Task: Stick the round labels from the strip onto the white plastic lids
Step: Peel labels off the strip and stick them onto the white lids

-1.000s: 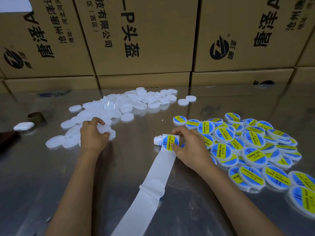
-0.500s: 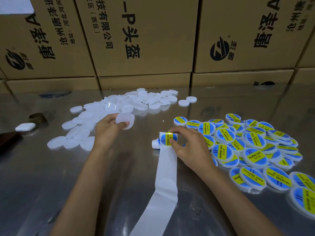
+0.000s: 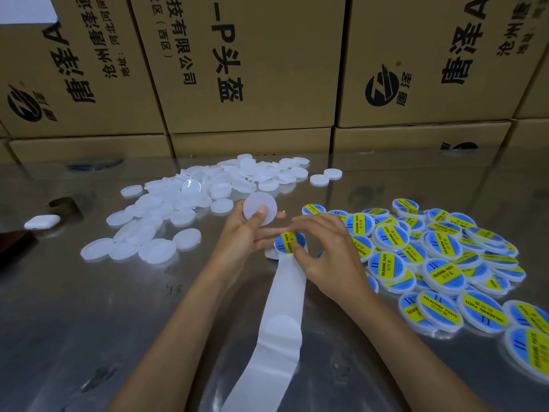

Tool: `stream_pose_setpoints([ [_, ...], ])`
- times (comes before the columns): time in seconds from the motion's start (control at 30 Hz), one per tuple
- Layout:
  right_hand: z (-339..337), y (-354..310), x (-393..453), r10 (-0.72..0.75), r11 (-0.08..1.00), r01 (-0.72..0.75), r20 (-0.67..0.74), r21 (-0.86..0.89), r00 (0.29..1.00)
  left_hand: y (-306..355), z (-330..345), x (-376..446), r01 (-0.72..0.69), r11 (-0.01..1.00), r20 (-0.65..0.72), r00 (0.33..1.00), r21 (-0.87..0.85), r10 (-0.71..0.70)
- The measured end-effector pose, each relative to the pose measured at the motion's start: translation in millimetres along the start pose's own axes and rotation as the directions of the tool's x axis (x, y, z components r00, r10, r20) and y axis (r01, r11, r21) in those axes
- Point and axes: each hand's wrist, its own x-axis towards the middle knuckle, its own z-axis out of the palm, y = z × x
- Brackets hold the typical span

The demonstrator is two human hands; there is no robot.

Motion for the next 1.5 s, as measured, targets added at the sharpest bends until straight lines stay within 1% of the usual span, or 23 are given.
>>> stream_pose_setpoints([
  [0.1,0,-5,0,0.015,0.997,-0.013,-0.034,0.075,0.999,-2,3,0,0.015,0.999,0.014,1.000,0.052,-0.016],
  [0.17,-2,-7,0,0.098,0.981,-0.089,-0.045,0.170,0.994,-5,5,0,0.033,0.999,0.038,0.999,0.044,-0.034],
  [0.23,-4,-7,2,0.187,0.946,-0.176,-0.015,0.272,0.982,-8,6,0,0.045,0.998,0.047,0.998,0.038,-0.047],
  [0.27,-6,-6,2,0.210,0.938,-0.204,0.009,0.280,0.978,-9,6,1,0.049,0.998,0.051,0.997,0.035,-0.050],
  [0.37,-12,-2,2,0.211,0.962,-0.220,0.072,0.161,0.975,-11,6,2,0.051,0.998,0.059,0.997,0.043,-0.054],
  [0.43,-15,4,2,0.193,0.980,-0.198,0.126,0.033,0.973,-11,6,2,0.061,0.997,0.057,0.996,0.041,-0.063],
  [0.5,-16,8,0,0.205,0.972,-0.166,0.249,-0.167,0.947,-12,6,3,0.070,0.997,0.054,0.996,0.026,-0.071],
  [0.53,-15,10,-2,0.216,0.959,-0.143,0.306,-0.245,0.927,-12,6,3,0.069,0.997,0.053,0.996,0.018,-0.070],
  [0.57,-13,11,-4,0.225,0.950,-0.128,0.342,-0.284,0.913,-12,6,3,0.064,0.998,0.050,0.997,0.011,-0.064],
  [0.63,-8,13,-6,0.223,0.953,-0.126,0.355,-0.277,0.908,-12,6,4,0.036,0.999,0.031,0.999,0.010,-0.036],
  [0.77,-2,16,-4,0.212,0.959,-0.134,0.317,-0.250,0.924,-11,5,5,-0.047,0.998,-0.011,0.999,0.035,0.048],
  [0.97,-3,14,-2,0.157,0.980,-0.123,0.227,-0.156,0.961,-13,4,3,-0.066,0.995,0.019,0.998,0.069,0.065],
  [1.07,-4,11,-1,0.083,0.991,-0.060,0.210,-0.118,0.974,-14,5,2,-0.050,0.997,0.028,0.998,0.062,0.048],
  [1.17,-3,7,0,-0.001,0.997,0.014,0.157,-0.078,0.988,-16,5,2,-0.033,0.998,0.021,0.999,0.061,0.032],
  [1.23,-3,1,0,-0.024,1.000,0.025,0.110,-0.005,0.994,-16,6,2,-0.039,0.997,0.021,0.999,0.070,0.037],
  [1.27,-3,-2,0,-0.006,0.998,0.001,0.086,0.055,0.996,-17,6,2,-0.045,0.995,0.019,0.999,0.086,0.043],
  [1.33,-5,-9,2,0.115,0.964,-0.129,0.071,0.231,0.991,-17,7,3,-0.039,0.991,0.007,0.999,0.127,0.039],
  [1.37,-7,-11,4,0.200,0.917,-0.217,0.085,0.336,0.976,-16,7,4,-0.023,0.992,0.001,1.000,0.128,0.023],
  [1.43,-12,-13,7,0.338,0.782,-0.353,0.127,0.514,0.933,-15,8,6,0.021,0.996,-0.007,1.000,0.088,-0.021],
  [1.5,-17,-13,10,0.416,0.684,-0.412,0.142,0.601,0.898,-11,7,7,0.054,0.998,-0.023,0.998,0.027,-0.054],
])
